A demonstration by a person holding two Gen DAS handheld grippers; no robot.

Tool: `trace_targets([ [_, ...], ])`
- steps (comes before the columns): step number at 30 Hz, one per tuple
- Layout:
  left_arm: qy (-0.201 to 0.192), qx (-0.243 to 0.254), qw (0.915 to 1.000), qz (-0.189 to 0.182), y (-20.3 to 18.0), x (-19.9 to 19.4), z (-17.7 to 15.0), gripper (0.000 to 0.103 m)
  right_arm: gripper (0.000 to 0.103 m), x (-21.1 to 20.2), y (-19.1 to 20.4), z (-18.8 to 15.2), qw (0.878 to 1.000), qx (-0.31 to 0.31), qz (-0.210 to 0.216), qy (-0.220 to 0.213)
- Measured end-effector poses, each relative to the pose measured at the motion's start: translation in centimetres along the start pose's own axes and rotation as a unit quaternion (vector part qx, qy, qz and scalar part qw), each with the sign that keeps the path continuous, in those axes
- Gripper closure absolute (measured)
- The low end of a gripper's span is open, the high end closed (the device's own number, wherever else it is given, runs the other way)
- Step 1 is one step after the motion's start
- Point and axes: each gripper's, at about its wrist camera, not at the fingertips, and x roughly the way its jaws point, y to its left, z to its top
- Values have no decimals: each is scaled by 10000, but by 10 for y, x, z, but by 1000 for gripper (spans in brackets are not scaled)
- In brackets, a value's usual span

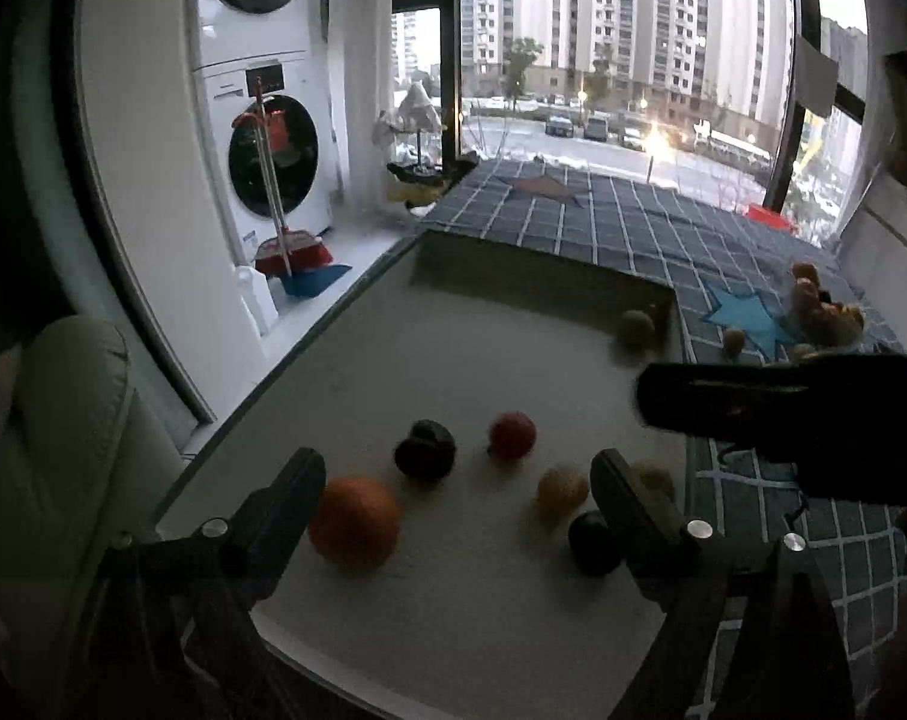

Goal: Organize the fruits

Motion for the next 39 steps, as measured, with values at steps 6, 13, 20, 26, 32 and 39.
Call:
trace_targets([
  [6, 37, 186, 9997, -179, -25, -7, 1, 12, 0, -29, -49, -14, 9983, 496, -101, -286],
  [13, -5, 675, 9968, -434, -76, -19, -3, 12, 0, -50, -111, -38, 9922, 1143, -215, -443],
  [20, -2, 1274, 9895, -681, -132, -23, -21, 12, 0, -72, -158, -68, 9841, 1355, -979, -598],
  [26, 248, 1429, 9830, -1128, -163, -18, -39, 12, 0, -89, -194, -98, 9777, 1700, -751, -976],
  [32, 590, 1208, 9819, -1334, -168, -3, -47, 12, 0, -100, -226, -125, 9639, 2182, 307, -1494],
  [39, 705, 963, 9821, -1459, -159, 3, -50, 12, 0, -102, -221, -136, 9640, 1985, 388, -1726],
])
